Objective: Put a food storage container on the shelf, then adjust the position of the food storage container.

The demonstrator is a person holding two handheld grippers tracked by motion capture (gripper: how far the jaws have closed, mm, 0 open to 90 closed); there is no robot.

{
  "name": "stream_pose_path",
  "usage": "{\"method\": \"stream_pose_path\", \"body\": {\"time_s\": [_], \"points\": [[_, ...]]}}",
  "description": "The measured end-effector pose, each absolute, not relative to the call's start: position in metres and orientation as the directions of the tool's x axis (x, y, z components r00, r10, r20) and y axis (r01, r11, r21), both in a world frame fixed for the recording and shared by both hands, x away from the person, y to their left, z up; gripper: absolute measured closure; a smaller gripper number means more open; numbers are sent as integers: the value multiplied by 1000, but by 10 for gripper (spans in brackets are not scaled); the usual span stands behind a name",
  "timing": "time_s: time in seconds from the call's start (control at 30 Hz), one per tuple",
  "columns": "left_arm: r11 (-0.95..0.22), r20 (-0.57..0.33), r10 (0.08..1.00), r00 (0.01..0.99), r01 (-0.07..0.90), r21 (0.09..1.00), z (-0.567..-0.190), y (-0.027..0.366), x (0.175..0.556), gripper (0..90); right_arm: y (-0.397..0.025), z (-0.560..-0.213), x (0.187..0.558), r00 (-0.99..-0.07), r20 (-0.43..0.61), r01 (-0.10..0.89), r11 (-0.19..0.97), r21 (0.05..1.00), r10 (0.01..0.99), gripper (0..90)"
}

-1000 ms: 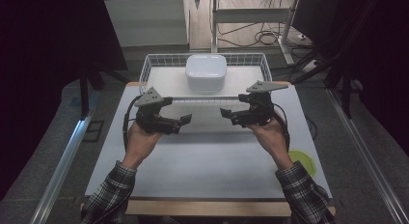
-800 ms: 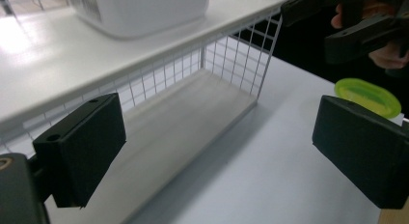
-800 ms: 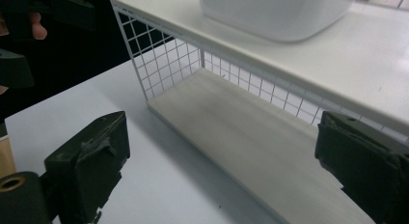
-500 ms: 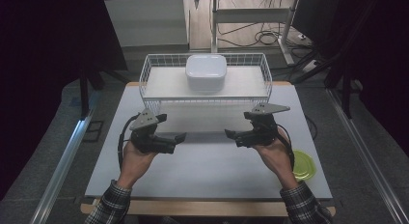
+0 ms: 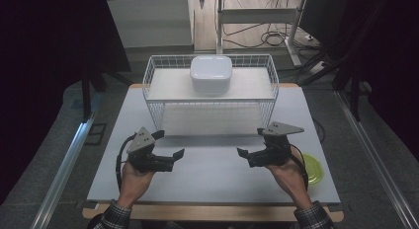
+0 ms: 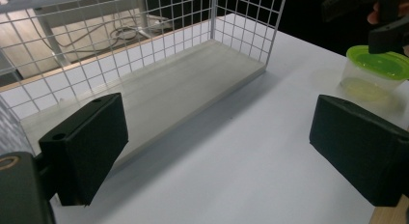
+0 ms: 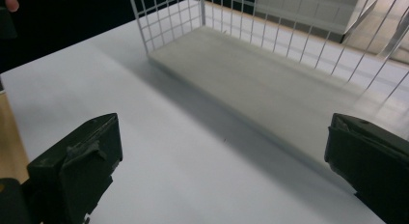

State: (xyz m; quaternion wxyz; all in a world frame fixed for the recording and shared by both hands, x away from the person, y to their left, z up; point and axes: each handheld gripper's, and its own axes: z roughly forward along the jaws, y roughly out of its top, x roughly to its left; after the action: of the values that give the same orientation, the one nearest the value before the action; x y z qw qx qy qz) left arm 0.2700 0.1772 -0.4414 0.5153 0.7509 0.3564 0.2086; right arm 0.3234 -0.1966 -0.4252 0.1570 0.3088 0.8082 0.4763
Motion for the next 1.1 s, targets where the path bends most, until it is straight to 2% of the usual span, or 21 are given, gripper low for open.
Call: {"method": "stream_pose_path", "body": {"time_s": [0.2,0.3,0.47,0.93,1.1], "points": [[-236,-50,748,662,336,912,-461,176,261,62,-203,-438,310,-749,49,365,349,863,661,2],[-242,-25,774,633,331,912,-476,176,253,71,-205,-441,304,-735,40,363,343,866,677,14],[-265,-26,780,625,368,891,-491,179,245,71,-206,-449,296,-726,50,374,332,866,686,22],[-294,-16,790,612,402,867,-507,186,232,70,-207,-471,281,-709,31,423,390,818,705,34],[-310,0,787,616,396,865,-508,184,232,68,-210,-470,283,-686,30,448,390,804,727,4]]}}
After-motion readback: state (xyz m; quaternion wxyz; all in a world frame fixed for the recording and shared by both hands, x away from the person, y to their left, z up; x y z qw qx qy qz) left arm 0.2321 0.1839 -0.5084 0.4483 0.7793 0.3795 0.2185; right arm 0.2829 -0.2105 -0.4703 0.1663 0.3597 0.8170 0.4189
